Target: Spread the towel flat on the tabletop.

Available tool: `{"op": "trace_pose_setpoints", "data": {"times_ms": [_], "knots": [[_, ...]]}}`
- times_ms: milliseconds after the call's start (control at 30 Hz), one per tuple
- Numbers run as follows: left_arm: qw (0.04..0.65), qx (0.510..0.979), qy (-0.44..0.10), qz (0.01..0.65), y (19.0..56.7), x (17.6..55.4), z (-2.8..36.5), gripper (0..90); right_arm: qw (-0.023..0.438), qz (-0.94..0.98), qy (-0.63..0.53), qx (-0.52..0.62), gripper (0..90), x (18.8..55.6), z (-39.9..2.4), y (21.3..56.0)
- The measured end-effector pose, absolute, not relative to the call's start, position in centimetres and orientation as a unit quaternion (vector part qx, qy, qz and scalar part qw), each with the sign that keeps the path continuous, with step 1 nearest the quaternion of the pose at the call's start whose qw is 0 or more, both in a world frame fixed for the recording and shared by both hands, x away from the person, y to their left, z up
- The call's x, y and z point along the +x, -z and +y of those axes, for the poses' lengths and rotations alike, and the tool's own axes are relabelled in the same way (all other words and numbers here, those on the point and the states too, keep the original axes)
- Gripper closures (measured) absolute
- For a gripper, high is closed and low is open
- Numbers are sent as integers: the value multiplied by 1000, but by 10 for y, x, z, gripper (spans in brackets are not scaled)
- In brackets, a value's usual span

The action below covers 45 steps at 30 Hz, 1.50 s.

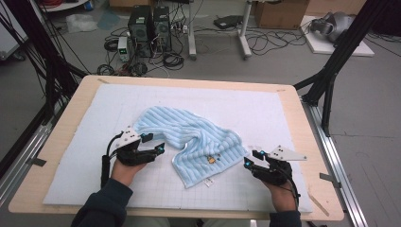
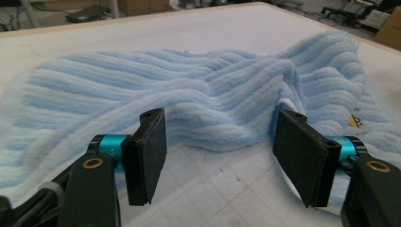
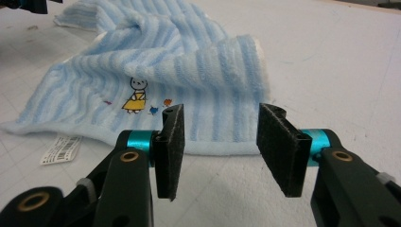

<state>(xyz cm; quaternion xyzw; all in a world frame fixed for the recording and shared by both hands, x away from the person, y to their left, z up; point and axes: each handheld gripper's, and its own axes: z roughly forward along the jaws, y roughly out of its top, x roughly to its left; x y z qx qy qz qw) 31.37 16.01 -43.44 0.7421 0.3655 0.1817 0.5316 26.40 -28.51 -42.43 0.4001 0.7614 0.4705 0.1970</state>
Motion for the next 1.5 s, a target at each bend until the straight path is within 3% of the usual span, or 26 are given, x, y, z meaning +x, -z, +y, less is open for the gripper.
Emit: {"op": "trace_pose_setpoints", "data": {"times_ms": [167, 333, 533, 700, 833, 900, 933, 1000, 1300, 1500], "knots": [[520, 765, -150, 348, 434, 319, 137, 419, 195, 758, -468, 410, 525, 267, -288, 426], [521, 772, -137, 337, 429, 322, 114, 407, 198, 759, -459, 418, 525, 268, -290, 428], [480, 803, -114, 334, 437, 320, 85, 377, 199, 764, -453, 414, 522, 268, -286, 429], [435, 828, -138, 327, 444, 322, 66, 398, 199, 762, -453, 418, 518, 268, -286, 429], [406, 847, -158, 304, 449, 318, 52, 468, 198, 763, -451, 419, 516, 267, -285, 429], [406, 850, -156, 296, 448, 317, 52, 612, 198, 764, -451, 417, 516, 266, -283, 429], [406, 854, -161, 283, 447, 316, 52, 740, 197, 765, -451, 416, 516, 266, -282, 429], [407, 855, -158, 279, 446, 316, 57, 786, 197, 768, -449, 412, 515, 266, -281, 429], [429, 829, -148, 325, 446, 312, 125, 796, 190, 768, -447, 417, 497, 268, -274, 428], [436, 815, -153, 350, 445, 309, 168, 792, 180, 785, -439, 400, 498, 276, -246, 430]]}}
